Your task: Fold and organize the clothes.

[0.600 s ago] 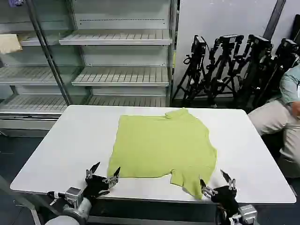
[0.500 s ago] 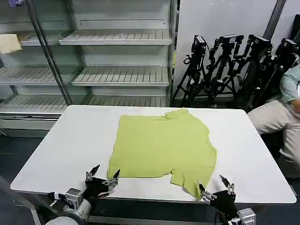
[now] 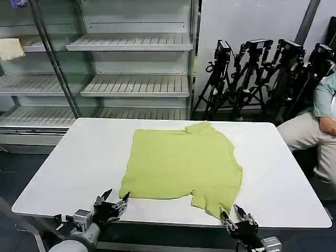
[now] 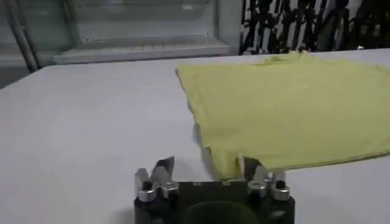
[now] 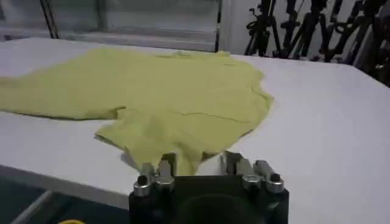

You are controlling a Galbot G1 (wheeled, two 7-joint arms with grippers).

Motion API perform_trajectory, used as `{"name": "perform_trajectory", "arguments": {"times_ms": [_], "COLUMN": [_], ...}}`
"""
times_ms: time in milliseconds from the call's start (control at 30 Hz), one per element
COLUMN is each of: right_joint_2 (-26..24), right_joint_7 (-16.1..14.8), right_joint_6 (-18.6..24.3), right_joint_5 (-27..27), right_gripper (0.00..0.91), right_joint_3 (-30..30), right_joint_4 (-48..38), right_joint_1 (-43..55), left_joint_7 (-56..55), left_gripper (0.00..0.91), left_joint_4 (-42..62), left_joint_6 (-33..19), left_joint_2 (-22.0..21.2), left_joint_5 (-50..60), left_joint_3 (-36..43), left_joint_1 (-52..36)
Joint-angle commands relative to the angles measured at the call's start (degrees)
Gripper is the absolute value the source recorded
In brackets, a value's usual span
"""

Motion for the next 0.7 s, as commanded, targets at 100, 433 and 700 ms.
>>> {"name": "perform_trajectory", "arguments": {"times_ms": [100, 433, 700], "right_joint_2": [-0.1, -1.7, -1.3], "right_joint_7": [-0.6, -0.5, -1.6], "right_joint_6": [-0.1, -0.3, -3.6], "right_joint_5": [1.0, 4.5, 6.3], "right_gripper": [0.0, 0.0, 0.0], "right_joint_3": [-0.1, 2.1, -0.1], "right_joint_4": [-0.2, 0.1, -10.2], "right_joint_1": [0.0, 12.0, 28.3], "left_joint_7": [1.9, 2.8, 2.7], "left_gripper": [0.02, 0.01, 0.01], "left_joint_4": [1.3, -2.1, 5.3], "left_joint_6": [0.9, -1.7, -1.8], "left_joint_2": [-0.1, 1.3, 1.1], "left_joint_5": [-0.9, -2.8, -7.8], "left_joint_3": [0.0, 0.1, 0.5], "left_joint_1": [0.0, -5.8, -18.5]}}
